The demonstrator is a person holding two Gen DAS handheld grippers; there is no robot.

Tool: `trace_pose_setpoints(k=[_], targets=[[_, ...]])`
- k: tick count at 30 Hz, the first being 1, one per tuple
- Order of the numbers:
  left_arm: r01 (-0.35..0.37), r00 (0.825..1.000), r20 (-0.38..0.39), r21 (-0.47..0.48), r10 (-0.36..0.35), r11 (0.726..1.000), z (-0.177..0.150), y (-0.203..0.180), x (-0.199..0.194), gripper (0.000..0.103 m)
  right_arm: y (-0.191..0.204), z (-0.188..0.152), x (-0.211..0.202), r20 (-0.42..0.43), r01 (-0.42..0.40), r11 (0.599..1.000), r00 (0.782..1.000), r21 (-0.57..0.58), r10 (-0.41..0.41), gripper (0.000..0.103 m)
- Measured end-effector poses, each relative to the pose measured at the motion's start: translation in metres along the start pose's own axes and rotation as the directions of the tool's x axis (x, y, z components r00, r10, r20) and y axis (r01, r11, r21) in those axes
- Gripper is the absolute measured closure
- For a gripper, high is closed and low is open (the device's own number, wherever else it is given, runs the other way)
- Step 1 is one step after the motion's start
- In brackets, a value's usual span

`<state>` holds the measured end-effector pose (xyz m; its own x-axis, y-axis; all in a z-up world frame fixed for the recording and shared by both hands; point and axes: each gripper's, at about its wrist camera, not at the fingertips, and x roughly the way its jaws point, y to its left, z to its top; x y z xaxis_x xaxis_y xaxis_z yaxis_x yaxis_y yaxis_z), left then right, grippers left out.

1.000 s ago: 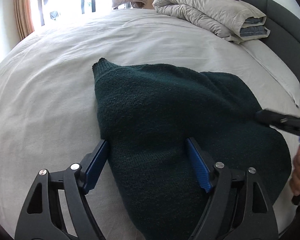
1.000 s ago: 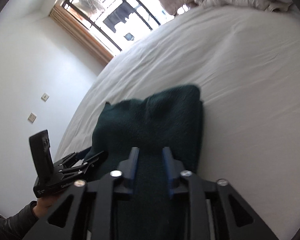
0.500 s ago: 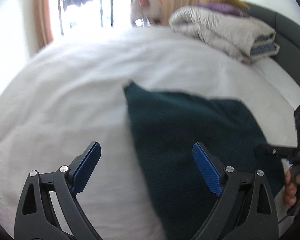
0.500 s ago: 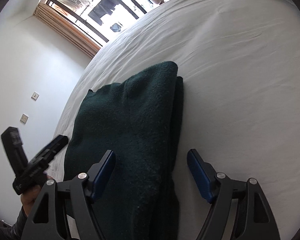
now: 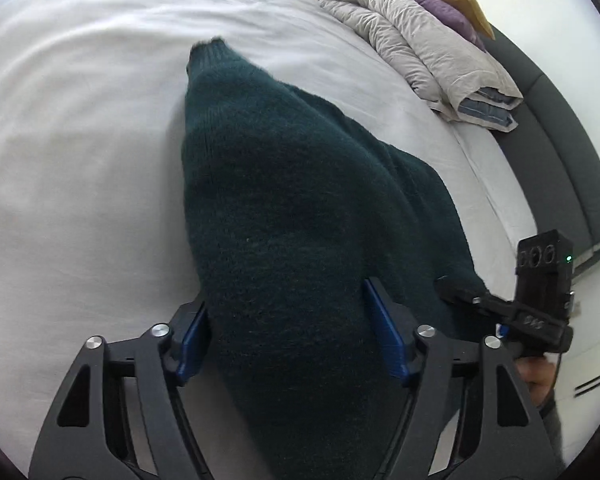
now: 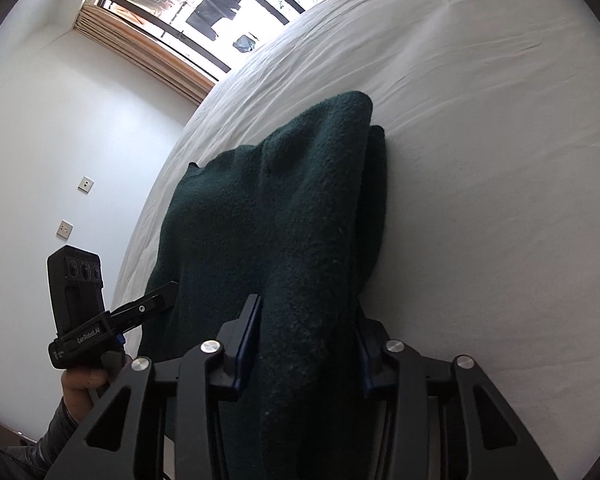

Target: Fold small clothes

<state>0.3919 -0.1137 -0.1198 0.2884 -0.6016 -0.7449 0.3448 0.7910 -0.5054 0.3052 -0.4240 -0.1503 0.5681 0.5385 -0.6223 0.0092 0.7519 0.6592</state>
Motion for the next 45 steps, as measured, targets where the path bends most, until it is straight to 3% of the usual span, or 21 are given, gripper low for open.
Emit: trace_pose_setpoints(k=[4,6,12,19,26,33,38,45], targets=[[0.026,0.999,-0.018,-0.016,-0.026,1.000,0.000,0.000,0.004,0.049,0.012,-0.004,0.000,-0.001,0.068,0.998,0.998,-0.009,-0.068,0.071],[0.058,0.998,-0.028,-0.036,-0.059,0.998,-0.001,0.001,0.000,0.059,0.024,-0.005,-0.003,0.002,0.113,0.993,0.994,-0.028,-0.113,0.074],[0.057,0.998,-0.016,-0.014,-0.057,0.998,-0.016,-0.003,-0.046,0.065,0.095,-0.025,-0.032,0.048,0.172,0.971,0.985,-0.166,-0.166,0.077],[0.059,0.995,0.078,0.001,-0.059,0.998,-0.065,0.017,-0.156,0.065,0.175,-0.096,-0.053,0.046,0.094,0.967,0.995,-0.239,-0.085,0.077],[-0.019,0.990,0.141,-0.007,0.020,1.000,-0.128,0.065,-0.255,0.065,0.242,-0.165,-0.037,-0.001,0.008,0.968,1.000,-0.251,-0.009,0.077],[-0.026,0.981,0.193,-0.027,0.031,0.999,-0.191,0.113,-0.331,0.065,0.286,-0.219,-0.027,-0.036,-0.067,0.962,0.998,-0.265,0.060,0.077],[-0.033,0.982,0.183,-0.038,0.039,0.999,-0.239,0.148,-0.355,0.065,0.300,-0.250,-0.004,-0.064,-0.090,0.966,0.995,-0.243,0.077,0.077],[0.013,0.983,0.181,-0.071,0.000,0.997,-0.277,0.192,-0.325,0.060,0.264,-0.269,0.022,-0.098,-0.111,0.981,0.991,-0.160,0.096,0.076]])
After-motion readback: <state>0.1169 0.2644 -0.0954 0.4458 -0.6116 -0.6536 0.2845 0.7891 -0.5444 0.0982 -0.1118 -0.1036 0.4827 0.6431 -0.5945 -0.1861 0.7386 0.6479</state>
